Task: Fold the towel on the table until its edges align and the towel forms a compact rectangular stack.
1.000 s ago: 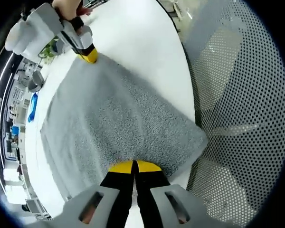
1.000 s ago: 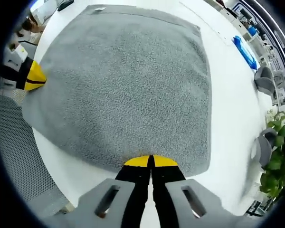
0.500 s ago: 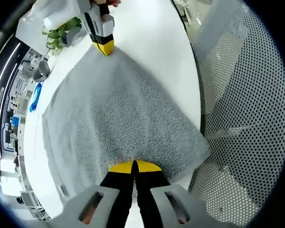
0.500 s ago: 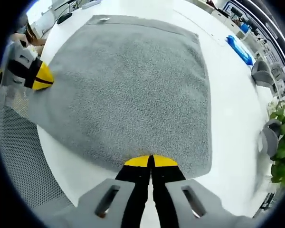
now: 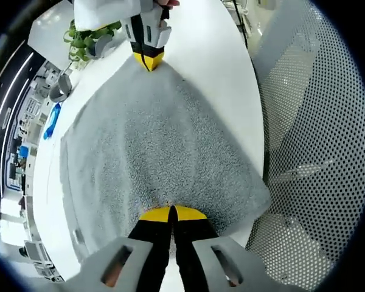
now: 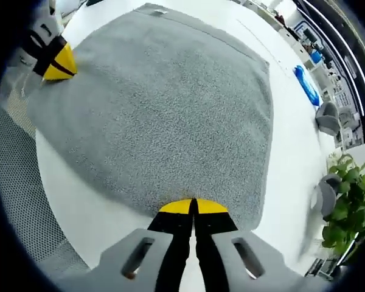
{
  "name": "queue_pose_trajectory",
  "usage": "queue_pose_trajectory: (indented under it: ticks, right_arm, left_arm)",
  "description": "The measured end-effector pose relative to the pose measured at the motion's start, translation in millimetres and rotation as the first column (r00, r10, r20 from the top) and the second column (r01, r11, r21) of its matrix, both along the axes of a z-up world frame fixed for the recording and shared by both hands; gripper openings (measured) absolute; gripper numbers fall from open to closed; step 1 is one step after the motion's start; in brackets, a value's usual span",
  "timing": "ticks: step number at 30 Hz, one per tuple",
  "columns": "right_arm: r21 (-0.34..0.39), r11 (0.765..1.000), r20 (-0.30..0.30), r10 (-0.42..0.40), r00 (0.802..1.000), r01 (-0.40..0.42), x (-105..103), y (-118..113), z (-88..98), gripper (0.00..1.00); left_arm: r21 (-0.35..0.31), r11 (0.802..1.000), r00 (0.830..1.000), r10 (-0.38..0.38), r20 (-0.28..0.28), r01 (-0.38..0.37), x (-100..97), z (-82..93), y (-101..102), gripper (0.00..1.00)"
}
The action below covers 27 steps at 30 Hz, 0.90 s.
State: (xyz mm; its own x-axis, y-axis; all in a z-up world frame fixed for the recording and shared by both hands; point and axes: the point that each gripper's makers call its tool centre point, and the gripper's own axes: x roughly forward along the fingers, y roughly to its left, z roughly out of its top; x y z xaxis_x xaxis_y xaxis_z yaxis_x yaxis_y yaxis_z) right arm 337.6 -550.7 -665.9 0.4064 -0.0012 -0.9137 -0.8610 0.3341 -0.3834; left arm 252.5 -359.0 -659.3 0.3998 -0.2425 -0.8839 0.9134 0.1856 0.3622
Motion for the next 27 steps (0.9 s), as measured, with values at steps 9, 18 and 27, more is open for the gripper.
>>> queue_pose_trajectory:
  ticks: [9,18,27]
  right_arm:
    - [0.033,0.997,0.002,-0.063,0.998,0.063,-1,1,0.6,0.00]
    - [0.187,0.972,-0.030,-0.142,0.989,0.145,-2,0,1.2,0.00]
    - [0.027,0.998,0.024,-0.056,0.998,0.055,-3,4,-0.2,0.00]
  left_arm:
    - [-0.031,0.996,0.996,0.089,-0.014,-0.090,7.9,0.0,4,0.01]
    - [-0.030,0.993,0.994,0.112,0.009,-0.112,14.6,0.4,7,0.01]
    - [-0.034,0.992,0.992,0.119,0.045,-0.118,23.8,0.8,11,0.01]
